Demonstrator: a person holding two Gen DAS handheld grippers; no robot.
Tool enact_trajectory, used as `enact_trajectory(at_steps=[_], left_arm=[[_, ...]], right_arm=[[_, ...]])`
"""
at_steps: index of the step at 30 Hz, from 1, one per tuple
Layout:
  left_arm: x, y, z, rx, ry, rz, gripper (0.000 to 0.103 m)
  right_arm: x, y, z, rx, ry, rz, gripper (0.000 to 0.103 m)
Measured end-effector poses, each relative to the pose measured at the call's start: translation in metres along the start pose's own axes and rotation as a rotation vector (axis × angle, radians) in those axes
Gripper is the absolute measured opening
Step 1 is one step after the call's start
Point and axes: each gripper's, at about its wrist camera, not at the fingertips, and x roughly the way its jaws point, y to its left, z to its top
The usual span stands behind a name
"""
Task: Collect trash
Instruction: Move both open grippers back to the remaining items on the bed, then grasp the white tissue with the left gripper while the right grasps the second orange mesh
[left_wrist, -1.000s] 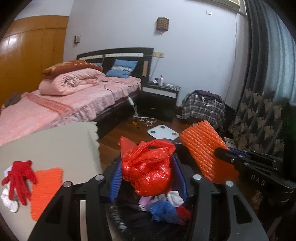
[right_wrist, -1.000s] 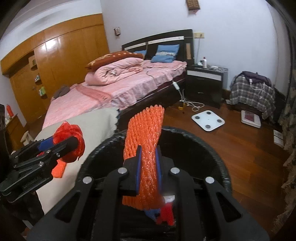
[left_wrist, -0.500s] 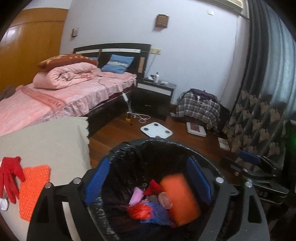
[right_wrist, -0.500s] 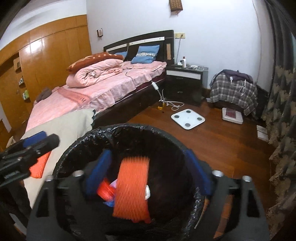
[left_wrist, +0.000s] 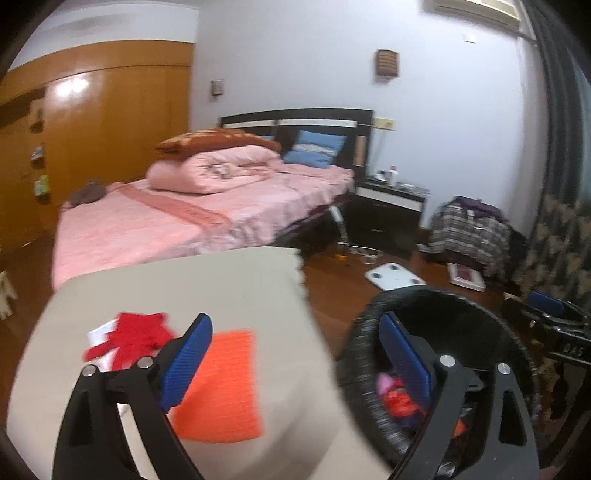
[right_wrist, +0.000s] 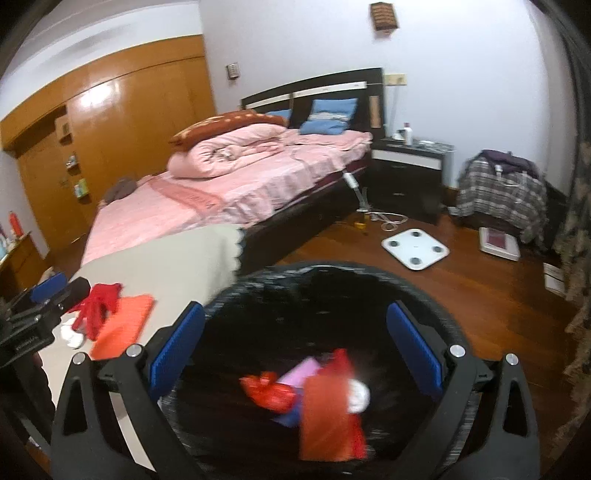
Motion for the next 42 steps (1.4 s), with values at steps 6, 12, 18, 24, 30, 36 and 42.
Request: enact_trajectory(at_steps=[6,12,18,24,30,36,42], left_arm=[[-0.016,0.05,-0.013,-0.037,-0.003,0.118,0.09],[-0.023,0.099,-0.027,-0.076,0.009,0.211,0.09],[-0.025,0.15,-0.042,-0.122,0.028,0.301,0.09],[-0.016,0.178,-0.059,-0.154,0.063,0.339,0.09],[-0.002,0.197,-0.076,-0.183,0.114,0.345,0.09],[0.018,0.205,-0.085,-0.206,0.16,0.34,0.09],[0.035,0.212,-0.093,-0.223,0.204,0.329,0.088]], right_arm=[[0.019,0.06,0.009,-0.044,0.011,0.106,0.096],[0.04,0.122,0.01,-0.1,0.039,0.191,0.096],[0.07,0.172,0.004,-0.153,0.066,0.228,0.096],[0.107,0.202,-0.015,-0.174,0.139,0.227,0.096],[0.138,0.217,-0.036,-0.202,0.216,0.207,0.096],[0.155,0.221,-0.05,-0.217,0.264,0.189,0.096],[0.168,0.223,-0.056,-0.221,0.324,0.19,0.083]])
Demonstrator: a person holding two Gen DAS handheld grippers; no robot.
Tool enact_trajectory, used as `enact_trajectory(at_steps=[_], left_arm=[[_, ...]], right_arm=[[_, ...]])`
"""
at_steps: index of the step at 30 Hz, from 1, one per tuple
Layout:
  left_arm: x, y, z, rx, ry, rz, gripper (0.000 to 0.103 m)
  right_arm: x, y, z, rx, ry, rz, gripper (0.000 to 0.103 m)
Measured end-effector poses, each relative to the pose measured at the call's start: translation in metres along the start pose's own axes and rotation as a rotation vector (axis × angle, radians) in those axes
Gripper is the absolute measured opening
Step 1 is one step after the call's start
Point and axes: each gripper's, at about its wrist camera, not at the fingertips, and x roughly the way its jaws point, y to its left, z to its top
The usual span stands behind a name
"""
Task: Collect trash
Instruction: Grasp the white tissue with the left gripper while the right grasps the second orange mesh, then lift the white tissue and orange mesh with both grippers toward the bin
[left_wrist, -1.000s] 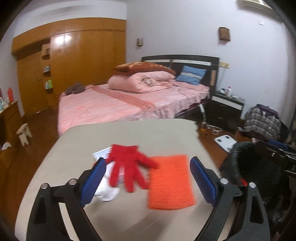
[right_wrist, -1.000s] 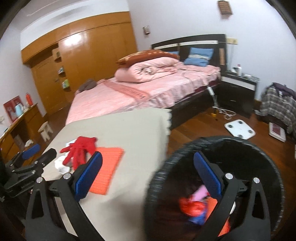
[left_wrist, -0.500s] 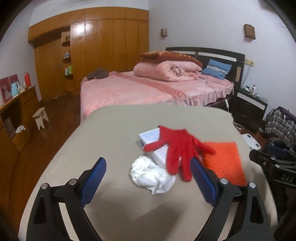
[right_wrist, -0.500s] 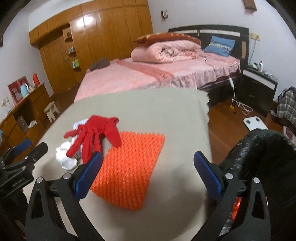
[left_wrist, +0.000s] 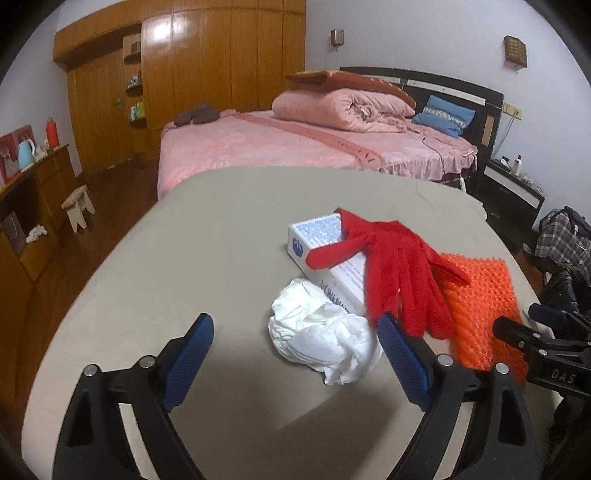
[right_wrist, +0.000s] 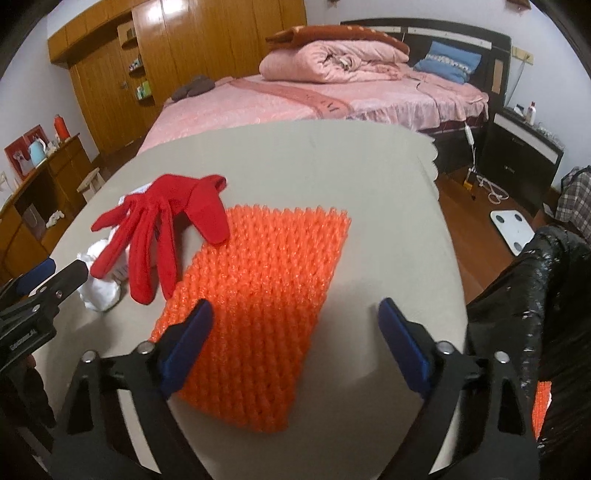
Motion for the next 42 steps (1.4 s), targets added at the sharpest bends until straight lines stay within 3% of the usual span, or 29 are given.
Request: enact_trajectory(at_steps=[6,9,10,14,20,26,37,42], left_arm=[[0.015,-0.001,0.002,-0.018,0.045,-0.023,0.083],[0.023,-0.003,0.001,-0.012,0.086,-0.054,0.073],[0.024,-0.004,0.001,-0.009,0.093,-0.065,0.064],[0.022,-0.005,0.0,-0.005,0.088,-0.083,0.049],[0.004,-0.002,0.0,-0.037,0.053,-0.082,0.047],[-0.014,-0.003,-0.01,-0.022,0.049,-0.066,0.046],[-0.008,-0.006,-0.018,-0.014,0.071,-0.053,0.047],[-0.008,-0.006,-0.02,-0.011,0.072,-0.05,0.047]], right_arm=[[0.001,0.005,0.0,-0.015,0.005,0.024,0.068],[0.0,0.007,0.0,-0.024,0.0,0.053,0.053],[-0.001,0.008,0.0,-0.027,-0.001,0.061,0.049],[-0.003,0.01,0.001,-0.031,-0.009,0.087,0.038],[-0.01,0.008,0.002,-0.026,-0.02,0.115,0.016],[-0.019,0.001,-0.004,-0.018,-0.014,0.121,0.015],[-0.018,-0.004,-0.005,-0.017,-0.015,0.098,0.015],[-0.016,-0.007,-0.006,0.0,-0.009,0.08,0.029]])
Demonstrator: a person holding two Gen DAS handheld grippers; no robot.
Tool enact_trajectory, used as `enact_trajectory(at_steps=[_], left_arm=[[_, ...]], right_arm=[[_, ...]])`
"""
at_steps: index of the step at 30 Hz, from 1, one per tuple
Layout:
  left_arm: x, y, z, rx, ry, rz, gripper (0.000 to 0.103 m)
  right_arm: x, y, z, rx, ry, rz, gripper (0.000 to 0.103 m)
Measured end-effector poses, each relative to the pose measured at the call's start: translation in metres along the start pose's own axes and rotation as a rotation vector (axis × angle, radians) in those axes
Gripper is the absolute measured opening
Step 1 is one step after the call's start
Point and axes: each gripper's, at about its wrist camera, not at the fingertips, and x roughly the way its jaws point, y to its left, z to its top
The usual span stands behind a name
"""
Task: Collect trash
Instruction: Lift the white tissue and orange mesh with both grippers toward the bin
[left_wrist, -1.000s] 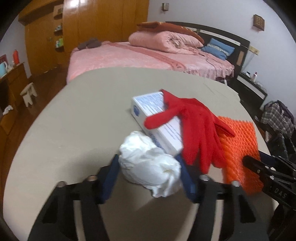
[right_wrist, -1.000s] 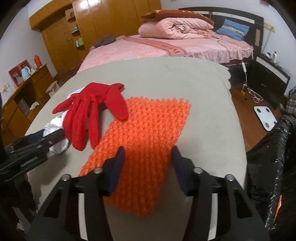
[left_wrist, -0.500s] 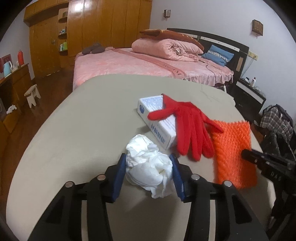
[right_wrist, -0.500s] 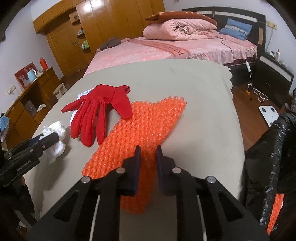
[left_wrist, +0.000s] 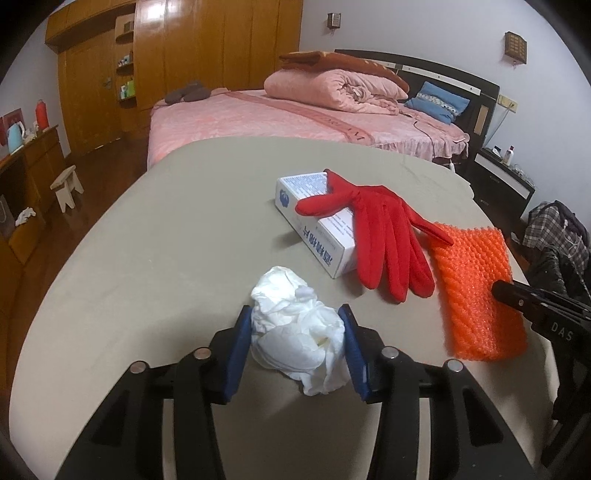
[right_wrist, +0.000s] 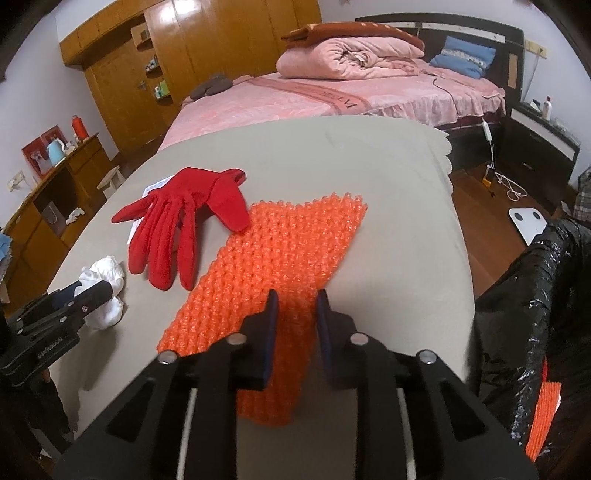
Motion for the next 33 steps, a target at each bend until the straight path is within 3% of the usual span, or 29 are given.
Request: enact_trajectory(at_steps=[2,4,9,12,33], left_arm=[[0.001,0.0,-0.001,0.0,0.001,0.001,0.047],[0.001,0.0,-0.001,0.0,0.001,0.001,0.047],[-0.001,0.0,-0.001,-0.003,-0.008,0.003,0.047],[-0.006,-0.002,-0.001,-0.004,-0.016,-0.001,0.047],[-0.052,-0.034,0.013,0.023,-0.095,-0.019,0.047]], right_arm=[[0.003,-0.003,0.0,0.015,0.007,-0.009,0.043],[0.005,-0.005,0.0,0.023,0.014,-0.003,0.043],[0.005,0.0,0.001,0.0,0.02,0.031,0.019],[0.001,0.002,0.003,-0.001,0.016,0.047,0.013],[-0.054,-0.001,0.01,-0.004,-0.077,0.068,0.013]])
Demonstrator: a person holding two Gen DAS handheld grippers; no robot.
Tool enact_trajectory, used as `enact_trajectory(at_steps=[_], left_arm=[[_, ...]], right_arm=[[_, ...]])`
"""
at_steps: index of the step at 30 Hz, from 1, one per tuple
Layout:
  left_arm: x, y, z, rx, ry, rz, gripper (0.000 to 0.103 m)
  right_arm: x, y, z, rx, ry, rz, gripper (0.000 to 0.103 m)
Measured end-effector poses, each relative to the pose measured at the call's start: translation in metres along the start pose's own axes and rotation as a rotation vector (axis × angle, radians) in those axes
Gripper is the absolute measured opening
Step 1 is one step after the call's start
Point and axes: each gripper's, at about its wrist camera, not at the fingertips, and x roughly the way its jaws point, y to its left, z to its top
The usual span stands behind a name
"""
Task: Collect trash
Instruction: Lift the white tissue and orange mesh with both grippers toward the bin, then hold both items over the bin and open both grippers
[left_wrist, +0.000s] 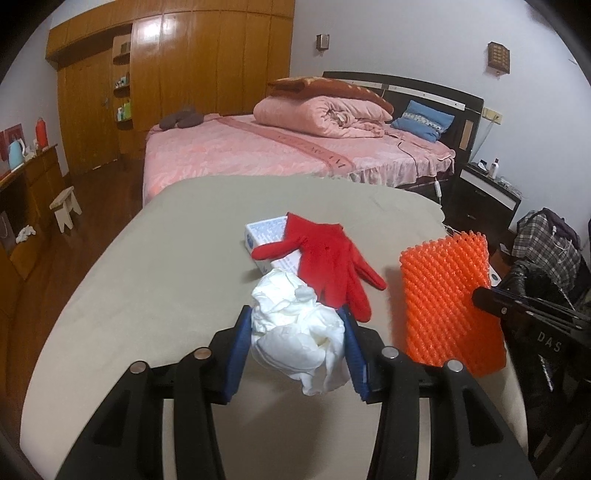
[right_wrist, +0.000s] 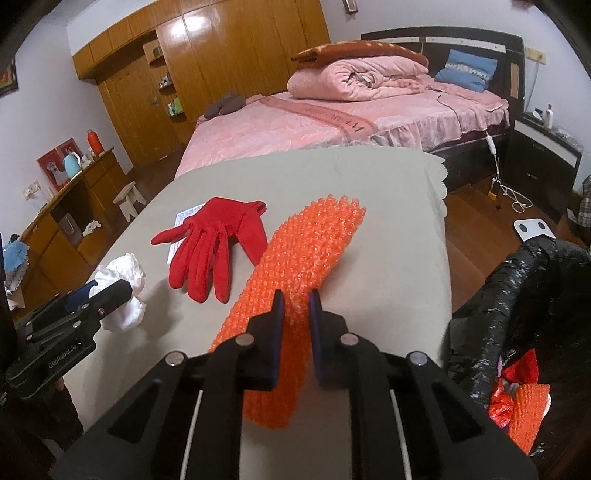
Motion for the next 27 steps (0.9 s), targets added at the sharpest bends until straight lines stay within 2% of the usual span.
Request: enact_trajectory(at_steps=[13,27], left_arm=[[-0.042,-0.035,0.018,0.039,-0.072,-0.049,0.047],[-0.071,-0.095,0.039,0.104,-0.137,-0.148,0.047]], right_arm=[[-0.058,-0.015,0.008,0.012,-0.098,-0.004,0.013],[-0.127,-0.05,0.004,0.03,-0.198,-0.071,0.013]])
